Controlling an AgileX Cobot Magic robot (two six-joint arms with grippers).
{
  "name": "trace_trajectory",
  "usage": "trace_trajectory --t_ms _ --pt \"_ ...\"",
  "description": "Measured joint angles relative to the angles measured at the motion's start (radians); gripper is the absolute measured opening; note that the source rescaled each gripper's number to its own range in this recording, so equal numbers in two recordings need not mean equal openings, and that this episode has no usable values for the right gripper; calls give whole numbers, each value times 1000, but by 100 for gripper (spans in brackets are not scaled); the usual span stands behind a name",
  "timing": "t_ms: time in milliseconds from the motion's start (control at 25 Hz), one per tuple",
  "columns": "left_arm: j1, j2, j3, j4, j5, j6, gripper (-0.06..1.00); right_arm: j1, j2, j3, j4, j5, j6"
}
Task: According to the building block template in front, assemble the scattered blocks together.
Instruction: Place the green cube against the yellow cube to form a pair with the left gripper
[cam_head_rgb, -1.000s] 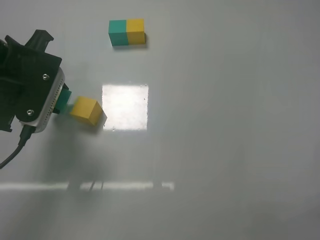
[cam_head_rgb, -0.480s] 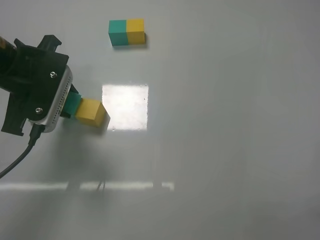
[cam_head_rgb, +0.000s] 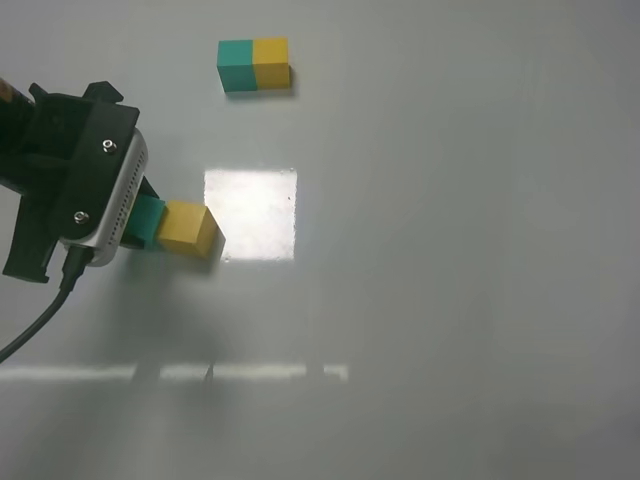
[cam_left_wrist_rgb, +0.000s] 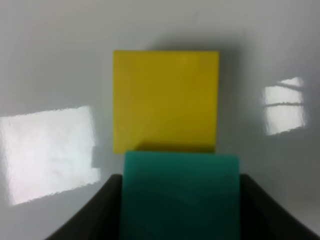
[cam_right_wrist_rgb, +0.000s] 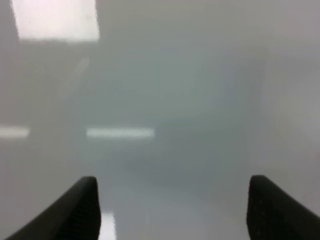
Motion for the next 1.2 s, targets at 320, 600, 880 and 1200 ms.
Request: trace_trajectory --t_ms 320,600,880,1200 --pt "0 21 0 -23 3 -1 3 0 0 0 0 0 0" --pt "0 21 0 -37 4 -1 3 0 0 0 0 0 0" --pt "0 21 0 -44 6 -93 6 0 0 0 0 0 0" --pt "0 17 0 -48 7 -210 95 0 0 0 0 0 0"
